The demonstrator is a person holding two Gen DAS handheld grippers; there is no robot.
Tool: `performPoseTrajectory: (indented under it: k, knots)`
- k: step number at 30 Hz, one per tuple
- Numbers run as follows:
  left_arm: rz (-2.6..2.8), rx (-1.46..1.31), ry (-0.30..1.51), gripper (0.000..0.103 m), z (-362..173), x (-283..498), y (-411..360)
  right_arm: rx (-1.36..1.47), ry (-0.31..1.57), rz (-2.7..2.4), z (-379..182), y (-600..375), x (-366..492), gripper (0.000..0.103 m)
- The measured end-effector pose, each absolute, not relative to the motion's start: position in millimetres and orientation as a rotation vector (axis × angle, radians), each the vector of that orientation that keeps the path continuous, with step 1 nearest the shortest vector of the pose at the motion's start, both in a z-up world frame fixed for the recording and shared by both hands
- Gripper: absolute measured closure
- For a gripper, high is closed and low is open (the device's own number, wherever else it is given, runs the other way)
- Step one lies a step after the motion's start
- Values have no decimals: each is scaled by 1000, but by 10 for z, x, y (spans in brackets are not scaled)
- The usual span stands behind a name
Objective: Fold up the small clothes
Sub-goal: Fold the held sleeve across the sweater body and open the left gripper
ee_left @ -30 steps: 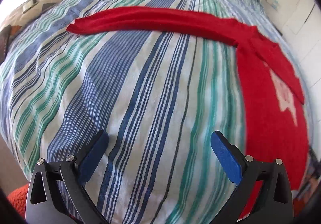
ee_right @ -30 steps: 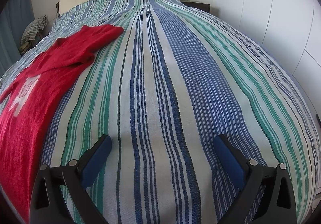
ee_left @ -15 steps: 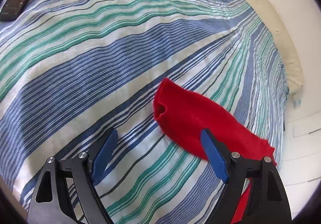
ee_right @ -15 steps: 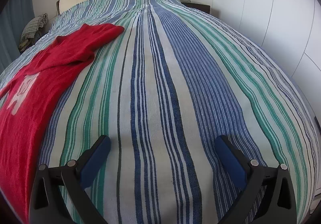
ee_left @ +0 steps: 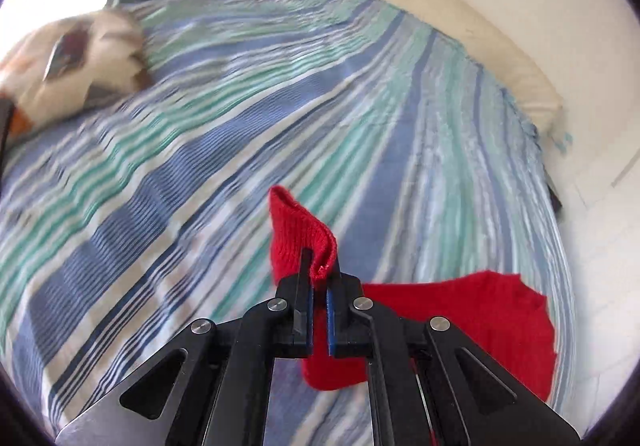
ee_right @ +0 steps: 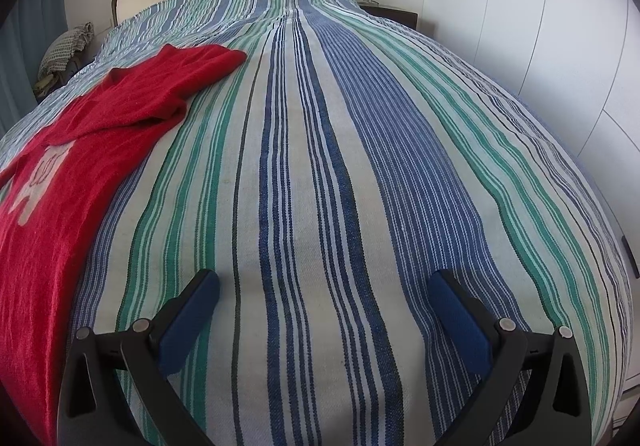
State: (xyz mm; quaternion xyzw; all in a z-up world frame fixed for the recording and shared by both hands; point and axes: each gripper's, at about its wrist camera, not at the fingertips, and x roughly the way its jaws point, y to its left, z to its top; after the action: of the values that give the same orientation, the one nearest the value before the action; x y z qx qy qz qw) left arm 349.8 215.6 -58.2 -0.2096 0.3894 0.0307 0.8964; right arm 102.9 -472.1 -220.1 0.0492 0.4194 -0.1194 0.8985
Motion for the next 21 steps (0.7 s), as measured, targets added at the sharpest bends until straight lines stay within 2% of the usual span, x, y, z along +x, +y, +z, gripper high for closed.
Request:
performPoseTrajectory:
  k: [3, 6, 11, 12, 14, 15, 16, 21]
  knots:
    - [-109, -284, 751, 100, -39, 3669, 1226, 101, 869, -248, -2201, -4723, 1029, 0]
    - [-284, -172, 709, 100, 250, 3751, 194, 101, 869, -248, -2201, -4724, 1027, 0]
    - [-465, -36, 702, 99, 42, 3767, -1365, 101, 869, -248, -2202, -4723, 1027, 0]
    - [-496, -15, 735, 93, -93, 3768, -1609, 101, 869, -248, -2201, -4723, 1027, 0]
    - [-493, 48, 827, 62, -416, 3722, -1980, 101, 868, -247, -2202, -4724, 1026, 0]
    - [-472, 75, 849, 40, -554, 3661, -2077, 102, 868, -247, -2202, -4723, 1025, 0]
    - [-475, 83, 839, 37, -665, 3536, -2076, 104, 868, -246, -2202, -4725, 1027, 0]
    - [-525, 62, 875, 37, -1046, 2948, -1486, 115, 866, -238, -2207, -4738, 1031, 0]
